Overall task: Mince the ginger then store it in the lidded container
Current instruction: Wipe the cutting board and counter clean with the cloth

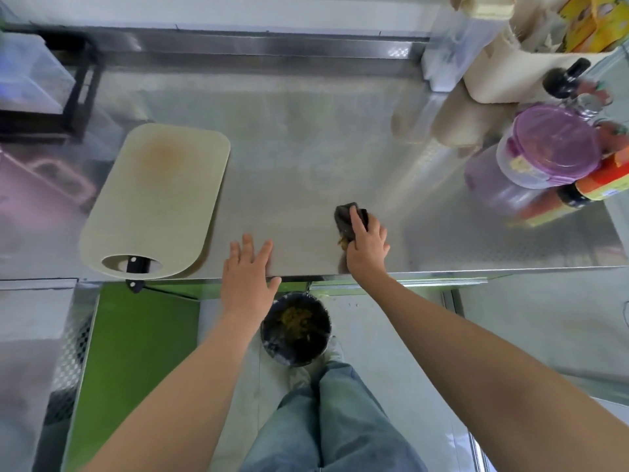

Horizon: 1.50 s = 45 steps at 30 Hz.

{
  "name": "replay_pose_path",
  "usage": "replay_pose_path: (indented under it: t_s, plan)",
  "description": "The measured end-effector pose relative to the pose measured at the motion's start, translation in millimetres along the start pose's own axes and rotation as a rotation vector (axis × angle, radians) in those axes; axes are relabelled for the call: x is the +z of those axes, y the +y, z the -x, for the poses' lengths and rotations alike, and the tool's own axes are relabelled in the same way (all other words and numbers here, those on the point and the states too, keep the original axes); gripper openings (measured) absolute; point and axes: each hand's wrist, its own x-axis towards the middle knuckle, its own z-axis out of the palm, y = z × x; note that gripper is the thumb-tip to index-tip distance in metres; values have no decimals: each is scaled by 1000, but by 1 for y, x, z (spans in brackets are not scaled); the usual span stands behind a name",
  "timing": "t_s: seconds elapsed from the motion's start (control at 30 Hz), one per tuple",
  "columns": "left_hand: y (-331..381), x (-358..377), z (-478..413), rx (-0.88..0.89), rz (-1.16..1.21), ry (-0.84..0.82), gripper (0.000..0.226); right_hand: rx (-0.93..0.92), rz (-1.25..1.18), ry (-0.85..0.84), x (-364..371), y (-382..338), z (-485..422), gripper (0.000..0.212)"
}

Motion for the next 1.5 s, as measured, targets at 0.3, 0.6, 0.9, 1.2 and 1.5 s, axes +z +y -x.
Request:
replay_pose_path:
  t_s: [0.3,0.6,0.9,1.2,1.5]
  plan:
    - [-7,-1,3,0,75,-2,63,-310,-131,-70,4,-6,1,67]
    - [-34,-5,12,32,-33,20,61,-210,-62,-79,21,-22,15,66]
    - [-56,-16,11,163,-106,17,57,-319,-164,-93,54,-35,71,64]
    - [-55,-12,10,182,-91,37,63,-235,-362,89,28,-37,65,63]
    - [-52,-14,6,156,-36,27,62,-214,-191,9,56,-41,71,66]
